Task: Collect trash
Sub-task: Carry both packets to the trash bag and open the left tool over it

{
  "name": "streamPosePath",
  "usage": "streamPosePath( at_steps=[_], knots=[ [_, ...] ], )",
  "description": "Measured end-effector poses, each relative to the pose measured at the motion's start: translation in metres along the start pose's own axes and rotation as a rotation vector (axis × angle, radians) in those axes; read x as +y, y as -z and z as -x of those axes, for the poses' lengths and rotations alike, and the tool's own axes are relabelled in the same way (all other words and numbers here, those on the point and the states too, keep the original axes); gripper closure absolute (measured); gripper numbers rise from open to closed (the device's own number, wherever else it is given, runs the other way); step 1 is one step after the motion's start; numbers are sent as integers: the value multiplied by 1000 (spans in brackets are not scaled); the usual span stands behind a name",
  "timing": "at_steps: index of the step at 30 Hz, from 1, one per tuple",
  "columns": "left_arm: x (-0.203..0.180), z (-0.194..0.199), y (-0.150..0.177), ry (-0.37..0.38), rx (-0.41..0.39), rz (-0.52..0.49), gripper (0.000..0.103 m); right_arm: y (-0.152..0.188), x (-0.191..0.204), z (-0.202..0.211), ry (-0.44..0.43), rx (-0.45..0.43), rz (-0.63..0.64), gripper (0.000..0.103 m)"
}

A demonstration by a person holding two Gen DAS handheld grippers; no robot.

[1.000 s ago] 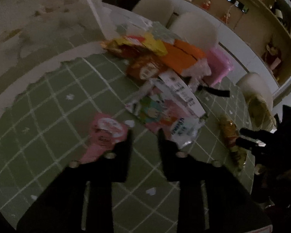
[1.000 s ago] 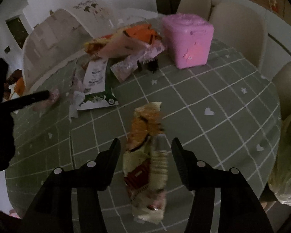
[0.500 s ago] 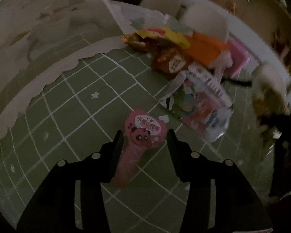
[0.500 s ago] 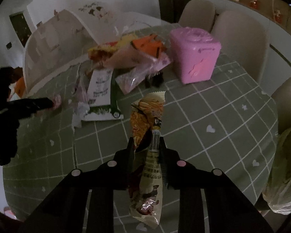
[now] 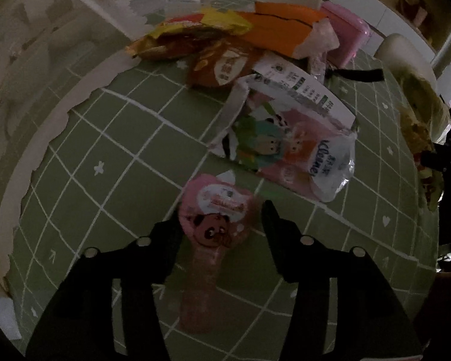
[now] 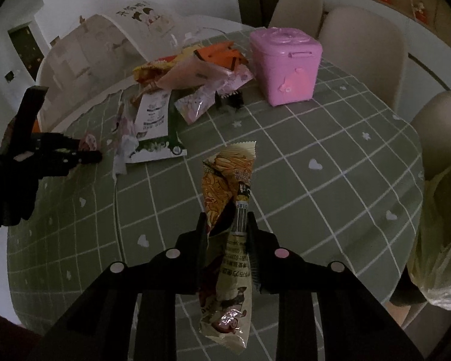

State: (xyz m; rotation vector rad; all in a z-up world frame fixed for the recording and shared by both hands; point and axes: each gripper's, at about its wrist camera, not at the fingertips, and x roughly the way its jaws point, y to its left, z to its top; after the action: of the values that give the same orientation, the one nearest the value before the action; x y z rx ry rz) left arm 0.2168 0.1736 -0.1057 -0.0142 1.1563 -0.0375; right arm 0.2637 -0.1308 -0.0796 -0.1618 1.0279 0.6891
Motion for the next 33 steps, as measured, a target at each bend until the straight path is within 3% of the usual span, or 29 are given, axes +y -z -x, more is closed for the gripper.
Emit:
streamPosePath(
  at_steps=[7,12,16,23,29,33],
  knots=[
    [-6,29,5,11,-87,79,59,9,-5,22,20,-44,-28,79],
    [-21,72,6,77,-214,165,59,12,-3,42,20,-88,-27,79],
    [-53,113,-2,125,-344,192,59,14,-4,67,20,-151,-29,79],
    [-130,168,-38,110,-549,136,59,13,-22,126,36,-303,-26,79],
    [-189,170,-72,172,-584,124,59,16,-56,168,74,-389,-35,79],
    [-237,156,-96,238,-574,91,59,26,-100,192,134,-423,-70,79]
  ],
)
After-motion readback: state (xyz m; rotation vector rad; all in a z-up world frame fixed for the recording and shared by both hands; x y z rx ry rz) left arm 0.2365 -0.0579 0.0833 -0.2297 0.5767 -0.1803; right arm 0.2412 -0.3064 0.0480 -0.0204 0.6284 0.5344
